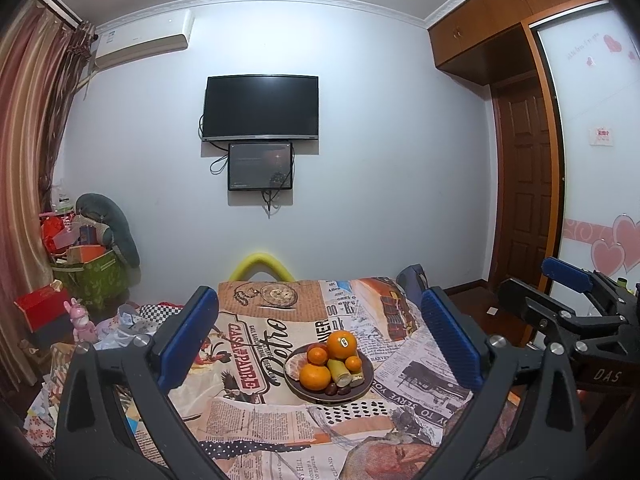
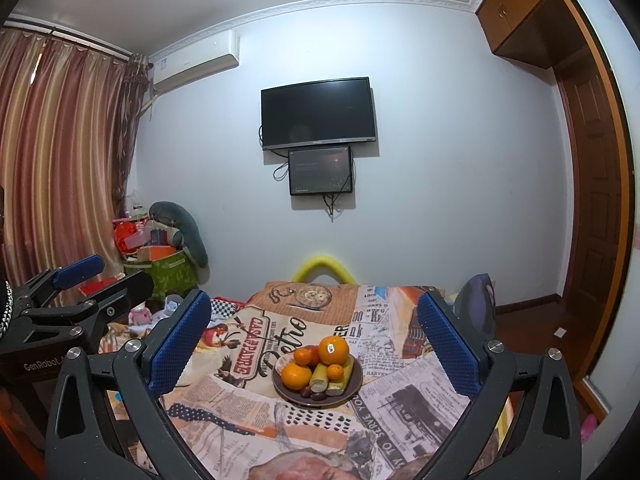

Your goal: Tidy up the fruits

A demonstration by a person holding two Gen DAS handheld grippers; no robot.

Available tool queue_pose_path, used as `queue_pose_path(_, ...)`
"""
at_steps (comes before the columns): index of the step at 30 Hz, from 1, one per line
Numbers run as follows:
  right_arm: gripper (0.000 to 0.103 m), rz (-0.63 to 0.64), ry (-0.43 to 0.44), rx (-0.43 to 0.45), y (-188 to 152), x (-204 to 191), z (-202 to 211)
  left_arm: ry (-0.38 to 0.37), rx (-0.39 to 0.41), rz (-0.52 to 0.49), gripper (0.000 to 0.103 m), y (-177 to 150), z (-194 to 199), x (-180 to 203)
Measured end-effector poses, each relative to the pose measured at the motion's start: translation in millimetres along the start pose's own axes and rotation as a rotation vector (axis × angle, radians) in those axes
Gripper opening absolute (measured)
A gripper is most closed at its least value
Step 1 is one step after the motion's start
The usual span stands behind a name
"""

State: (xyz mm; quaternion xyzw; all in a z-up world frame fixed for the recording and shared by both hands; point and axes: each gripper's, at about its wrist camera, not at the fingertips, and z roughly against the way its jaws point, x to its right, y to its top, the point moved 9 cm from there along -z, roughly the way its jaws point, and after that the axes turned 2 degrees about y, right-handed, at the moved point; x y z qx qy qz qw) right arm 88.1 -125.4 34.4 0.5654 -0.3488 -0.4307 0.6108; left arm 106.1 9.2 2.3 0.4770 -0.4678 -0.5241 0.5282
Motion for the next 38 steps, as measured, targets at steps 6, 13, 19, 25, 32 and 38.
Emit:
queue_pose_path(6,0.103,0.003,-0.002,0.001,0.8,-1.2,1.6,-0.002,-0.001,-0.001,0.103,-0.3,0.5,-0.1)
queue_pose_path(13,0.103,0.004,-0.002,0.001,1.6,-1.9,2.3,-0.003,0.0,-0.001,0.103,0.2,0.7,0.5)
queue_pose_path(19,0.103,0.007,-0.003,0.0,2.6,-3.0,3.1,-0.012,-0.006,-0.004,0.103,0.4,-0.7,2.4)
queue_pose_path(25,0.103,0.008,-0.004,0.001,2.7,-3.0,3.2,-0.017,-0.012,0.001,0.103,-0.7,-2.1,3.7)
queue_pose_path(32,0.103,0.006,-0.006,-0.004,3.5,-1.7,2.3,-0.019,-0.015,0.002,0.103,-0.7,-2.4,3.2)
queue_pose_path(38,0.103,0.006,-0.007,-0.006,3.0,-1.3,1.7,-0.027,-0.021,0.003,0.103,-1.2,-3.8,3.5)
